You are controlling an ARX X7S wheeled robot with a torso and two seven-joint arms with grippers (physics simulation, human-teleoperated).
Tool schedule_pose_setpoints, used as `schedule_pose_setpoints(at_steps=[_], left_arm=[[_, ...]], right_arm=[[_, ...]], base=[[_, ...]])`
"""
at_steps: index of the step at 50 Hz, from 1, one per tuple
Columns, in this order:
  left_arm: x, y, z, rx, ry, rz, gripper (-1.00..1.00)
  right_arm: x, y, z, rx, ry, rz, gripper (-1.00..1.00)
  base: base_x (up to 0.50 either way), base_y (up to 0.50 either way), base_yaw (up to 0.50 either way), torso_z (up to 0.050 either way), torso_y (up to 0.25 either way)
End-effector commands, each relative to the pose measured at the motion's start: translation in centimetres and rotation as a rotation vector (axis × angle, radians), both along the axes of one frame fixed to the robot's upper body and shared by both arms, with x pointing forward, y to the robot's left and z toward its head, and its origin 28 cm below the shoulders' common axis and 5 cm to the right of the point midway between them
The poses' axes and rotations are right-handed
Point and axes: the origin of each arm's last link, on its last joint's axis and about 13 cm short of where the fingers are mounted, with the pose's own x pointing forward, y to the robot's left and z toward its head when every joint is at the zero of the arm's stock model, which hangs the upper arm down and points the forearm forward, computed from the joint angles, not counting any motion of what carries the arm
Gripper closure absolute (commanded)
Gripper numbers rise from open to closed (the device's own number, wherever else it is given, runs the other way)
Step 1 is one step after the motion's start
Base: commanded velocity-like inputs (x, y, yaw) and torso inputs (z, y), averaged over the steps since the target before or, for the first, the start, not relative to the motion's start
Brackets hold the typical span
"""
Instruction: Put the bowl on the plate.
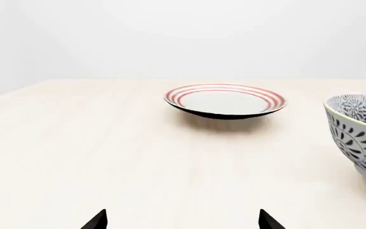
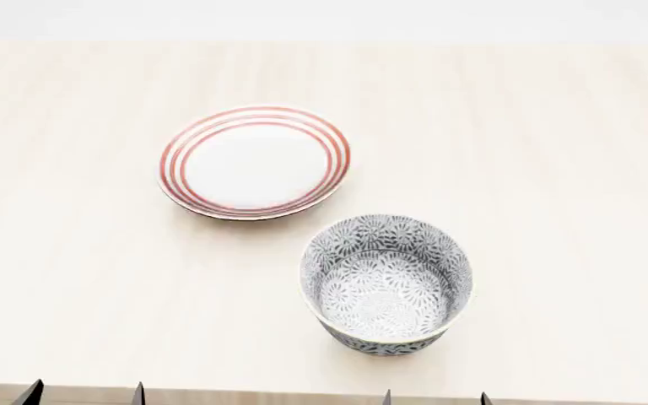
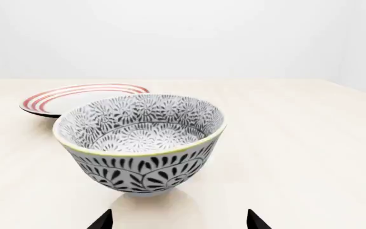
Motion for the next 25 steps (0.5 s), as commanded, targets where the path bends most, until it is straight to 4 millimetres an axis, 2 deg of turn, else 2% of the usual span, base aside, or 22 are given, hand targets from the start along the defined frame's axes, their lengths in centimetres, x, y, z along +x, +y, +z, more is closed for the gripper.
schedule_pose_setpoints(at_steps=[1,25], left_arm=[[0.02,-0.01,0.01,-0.001,-0.002,-0.001,-1.00],[-0.01,-0.15,-0.28,0.018,0.017,-0.014,-1.00]], right_arm=[[-0.01,0.02,0.01,0.001,0.004,0.000,-1.00],[-0.02,0.00,-0.07,0.006,0.006,-0.001,-1.00]], base=[[0.00,0.00,0.00,0.000,0.000],[0.00,0.00,0.00,0.000,0.000]])
